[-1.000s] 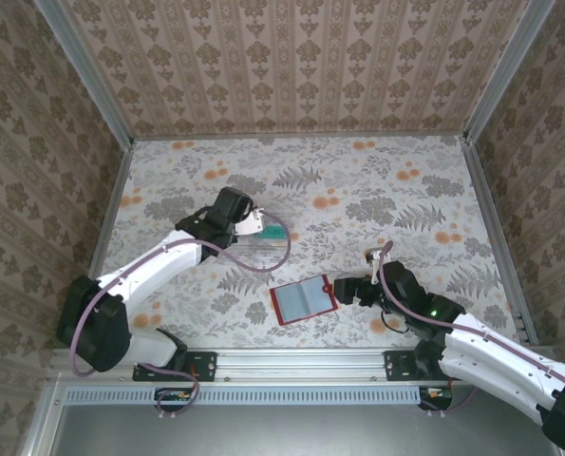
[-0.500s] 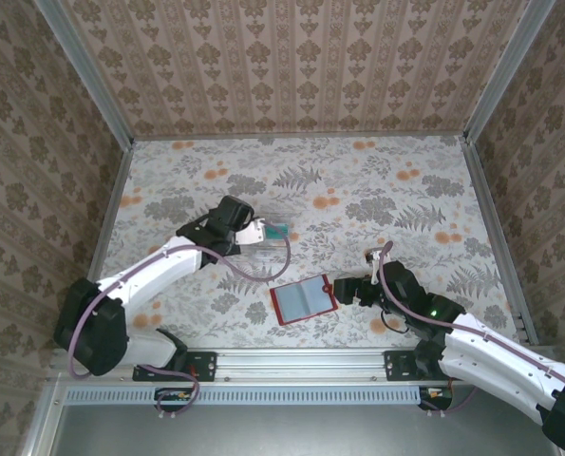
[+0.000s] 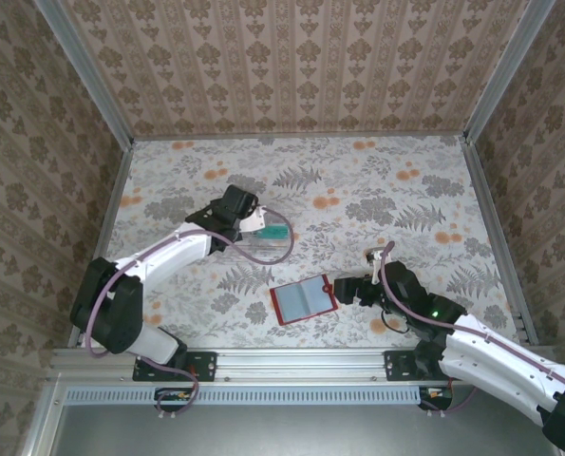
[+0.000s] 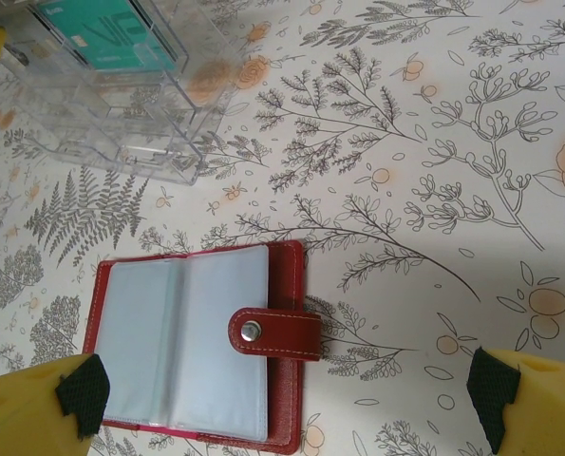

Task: Take the credit cards out of the card holder

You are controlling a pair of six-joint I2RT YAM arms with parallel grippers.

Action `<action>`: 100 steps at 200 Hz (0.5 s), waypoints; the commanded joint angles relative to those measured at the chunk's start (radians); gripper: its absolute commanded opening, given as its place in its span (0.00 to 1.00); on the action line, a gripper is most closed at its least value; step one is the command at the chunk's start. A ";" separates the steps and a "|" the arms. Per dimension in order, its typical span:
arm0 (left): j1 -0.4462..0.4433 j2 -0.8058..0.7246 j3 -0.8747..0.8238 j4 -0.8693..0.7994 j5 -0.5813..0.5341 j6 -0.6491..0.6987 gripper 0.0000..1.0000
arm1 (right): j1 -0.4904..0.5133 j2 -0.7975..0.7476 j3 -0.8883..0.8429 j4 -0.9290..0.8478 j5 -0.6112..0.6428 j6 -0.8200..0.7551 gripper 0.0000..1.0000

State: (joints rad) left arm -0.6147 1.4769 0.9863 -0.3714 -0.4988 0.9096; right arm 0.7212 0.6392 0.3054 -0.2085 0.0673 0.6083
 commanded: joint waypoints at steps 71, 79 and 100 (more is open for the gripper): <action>0.010 -0.027 0.042 -0.040 0.000 -0.053 0.70 | -0.009 -0.012 -0.014 0.005 -0.012 0.004 1.00; 0.004 -0.042 0.036 -0.049 0.006 -0.057 0.71 | -0.010 -0.012 -0.015 0.005 -0.013 0.002 1.00; -0.013 -0.095 0.014 -0.080 0.024 -0.073 0.75 | -0.009 -0.011 -0.016 0.006 -0.013 0.001 1.00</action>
State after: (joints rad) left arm -0.6117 1.4570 1.0039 -0.3893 -0.5072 0.8780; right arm 0.7170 0.6392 0.3054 -0.2085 0.0669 0.6083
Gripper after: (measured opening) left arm 0.729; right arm 0.999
